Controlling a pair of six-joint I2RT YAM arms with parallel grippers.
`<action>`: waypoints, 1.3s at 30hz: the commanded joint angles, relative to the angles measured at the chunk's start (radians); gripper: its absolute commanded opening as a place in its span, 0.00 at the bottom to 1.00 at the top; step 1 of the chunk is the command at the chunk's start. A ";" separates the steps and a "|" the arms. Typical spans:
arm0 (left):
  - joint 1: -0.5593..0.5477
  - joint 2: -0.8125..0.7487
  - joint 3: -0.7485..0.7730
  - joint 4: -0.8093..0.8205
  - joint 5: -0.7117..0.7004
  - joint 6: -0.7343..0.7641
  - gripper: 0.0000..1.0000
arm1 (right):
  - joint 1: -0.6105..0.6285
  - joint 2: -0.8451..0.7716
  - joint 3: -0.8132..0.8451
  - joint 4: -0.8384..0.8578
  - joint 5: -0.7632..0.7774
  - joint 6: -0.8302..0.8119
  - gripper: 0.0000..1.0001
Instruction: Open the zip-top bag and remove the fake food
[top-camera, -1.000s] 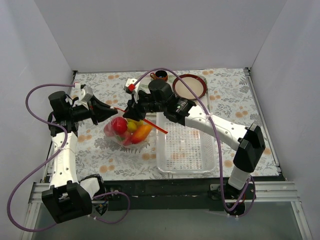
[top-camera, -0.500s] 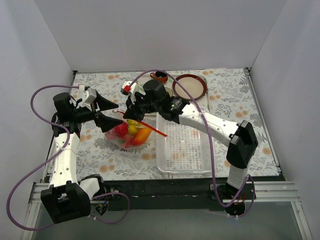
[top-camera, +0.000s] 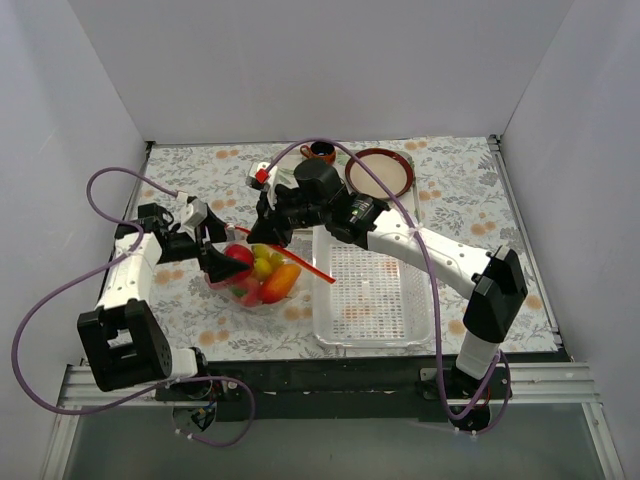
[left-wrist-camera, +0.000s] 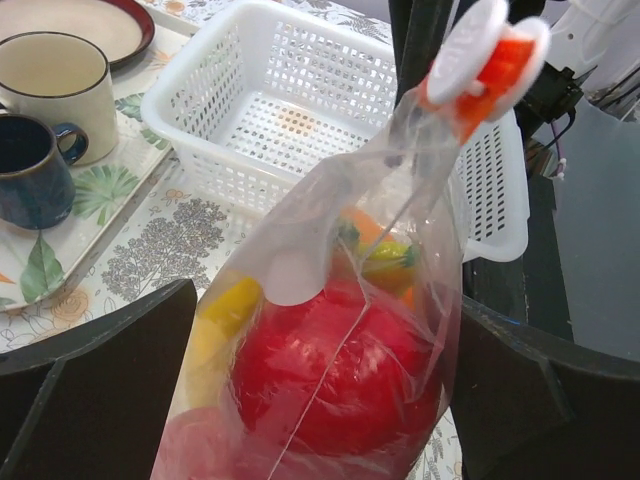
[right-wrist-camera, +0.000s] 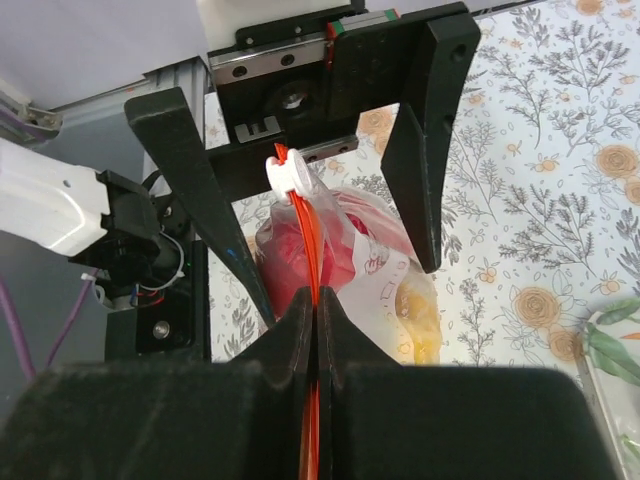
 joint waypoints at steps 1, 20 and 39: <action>-0.002 0.041 0.092 -0.313 0.244 0.316 0.98 | 0.002 -0.057 0.002 0.059 -0.068 0.031 0.01; -0.004 -0.209 -0.061 0.522 0.316 -0.556 0.69 | 0.002 -0.068 -0.012 0.076 -0.079 0.047 0.01; -0.004 -0.230 -0.072 0.640 0.319 -0.654 0.03 | 0.001 -0.104 -0.059 0.079 -0.040 0.035 0.01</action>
